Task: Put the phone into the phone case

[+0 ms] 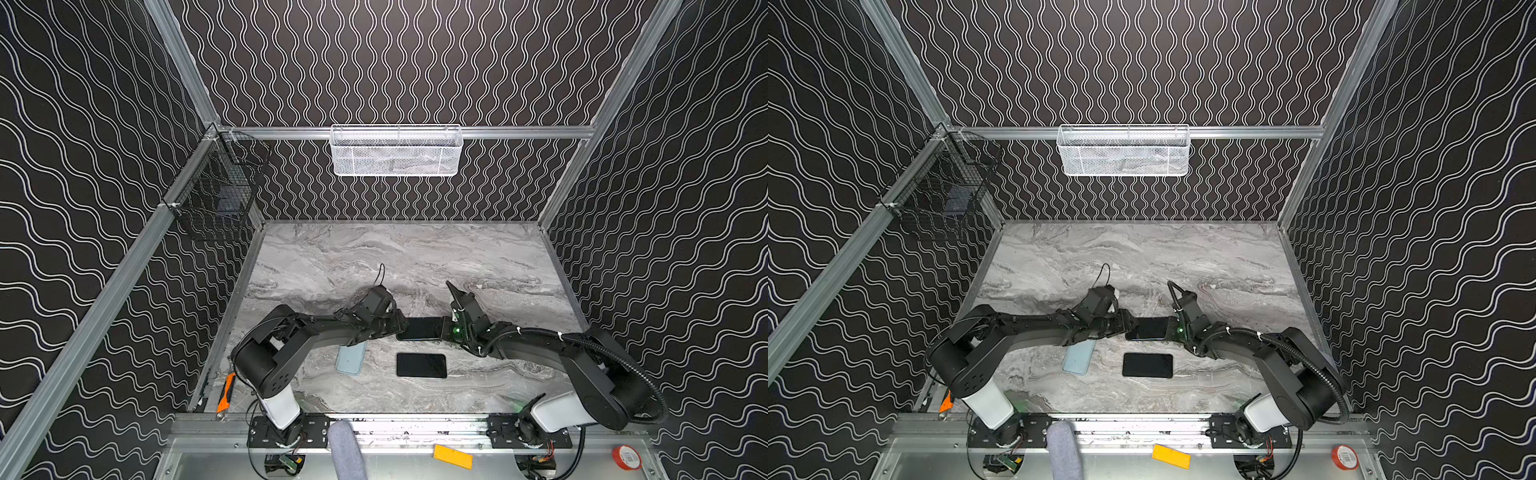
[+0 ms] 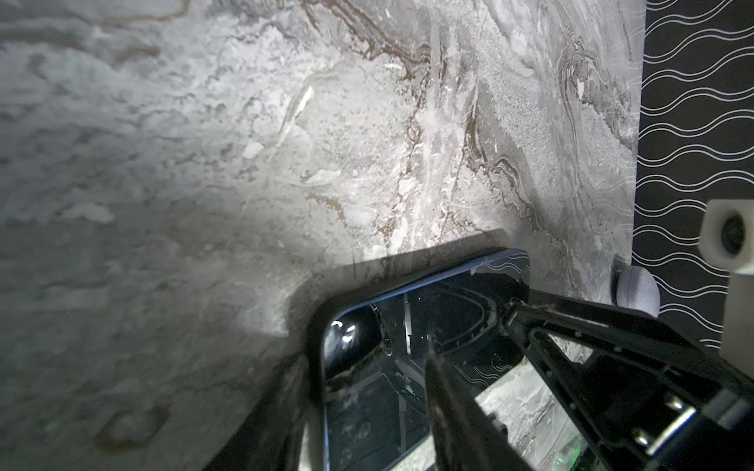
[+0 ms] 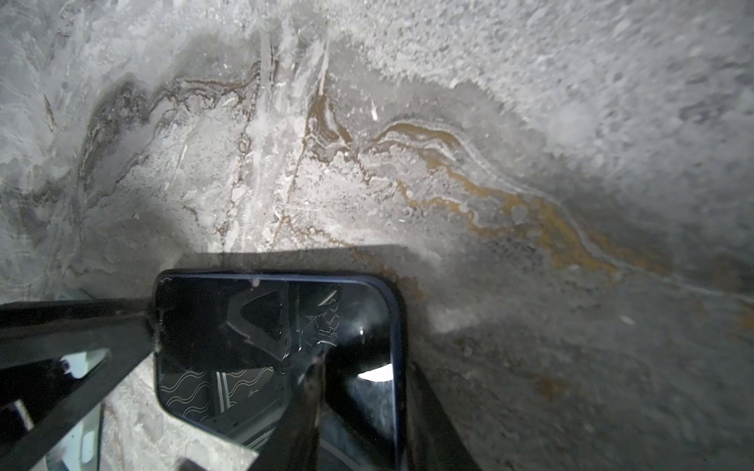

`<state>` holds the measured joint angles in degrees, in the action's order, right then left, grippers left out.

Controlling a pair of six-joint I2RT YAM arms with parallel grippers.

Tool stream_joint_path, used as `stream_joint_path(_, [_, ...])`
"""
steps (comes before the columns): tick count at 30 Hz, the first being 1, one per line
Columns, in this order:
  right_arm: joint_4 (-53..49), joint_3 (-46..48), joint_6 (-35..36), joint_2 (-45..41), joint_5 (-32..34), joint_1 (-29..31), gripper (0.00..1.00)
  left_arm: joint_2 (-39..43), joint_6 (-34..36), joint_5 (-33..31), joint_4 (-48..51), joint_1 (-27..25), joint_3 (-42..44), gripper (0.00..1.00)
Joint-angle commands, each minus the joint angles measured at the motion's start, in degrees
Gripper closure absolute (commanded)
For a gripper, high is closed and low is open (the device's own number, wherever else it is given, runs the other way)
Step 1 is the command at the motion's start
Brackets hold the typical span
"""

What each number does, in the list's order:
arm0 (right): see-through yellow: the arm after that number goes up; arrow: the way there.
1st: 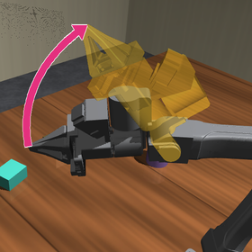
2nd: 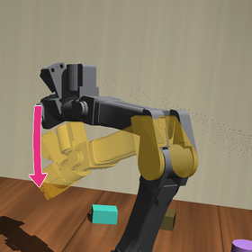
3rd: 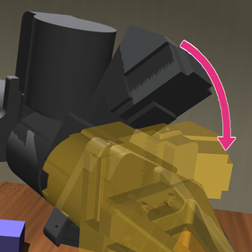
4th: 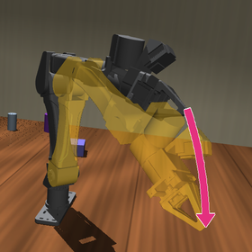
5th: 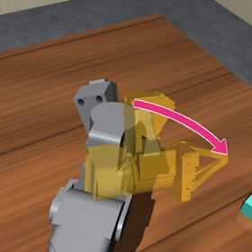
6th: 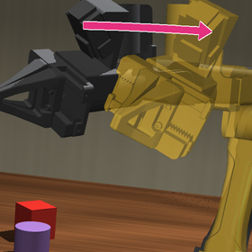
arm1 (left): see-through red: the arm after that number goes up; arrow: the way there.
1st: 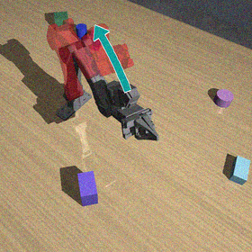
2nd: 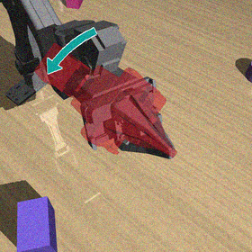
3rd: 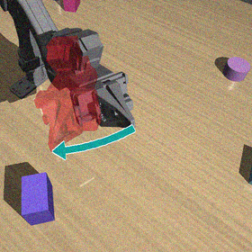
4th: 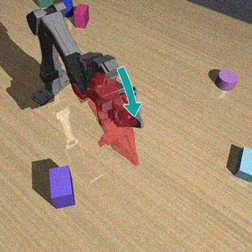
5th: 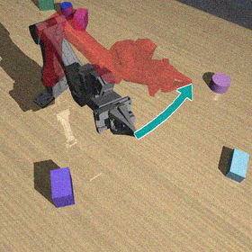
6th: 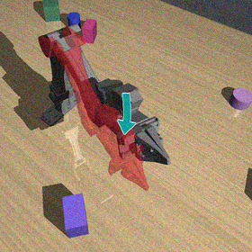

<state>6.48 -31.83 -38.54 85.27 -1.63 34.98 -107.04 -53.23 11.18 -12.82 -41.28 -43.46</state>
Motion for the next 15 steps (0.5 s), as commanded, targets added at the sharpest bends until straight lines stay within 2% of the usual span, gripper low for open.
stream_joint_path(1, [-0.84,0.48,-0.93,0.86,-2.52,0.37,0.66,-0.17,-1.48,7.48,-10.91,-0.27,0.61,0.52])
stream_joint_path(3, [-0.84,0.44,-0.92,1.11,-2.61,0.35,0.66,-0.12,-1.61,8.06,-13.63,-0.31,1.28,0.52])
stream_joint_path(6, [-0.53,0.62,-1.0,1.26,-2.68,0.31,0.66,0.36,-1.11,8.41,-16.5,-0.38,2.35,0.44])
stream_joint_path(9, [-0.44,0.72,-1.14,1.21,-2.72,0.35,0.66,0.95,-0.12,8.75,-17.3,-0.36,2.87,0.4])
stream_joint_path(11, [-0.53,0.81,-1.12,1.12,-2.62,0.36,0.66,1.24,-0.12,8.79,-17.78,-0.3,3.42,0.4])
stream_joint_path(15, [-0.38,1.12,-1.26,0.78,-2.42,0.33,0.66,1.66,-1.21,9.23,-21.66,-0.21,5.26,0.49])
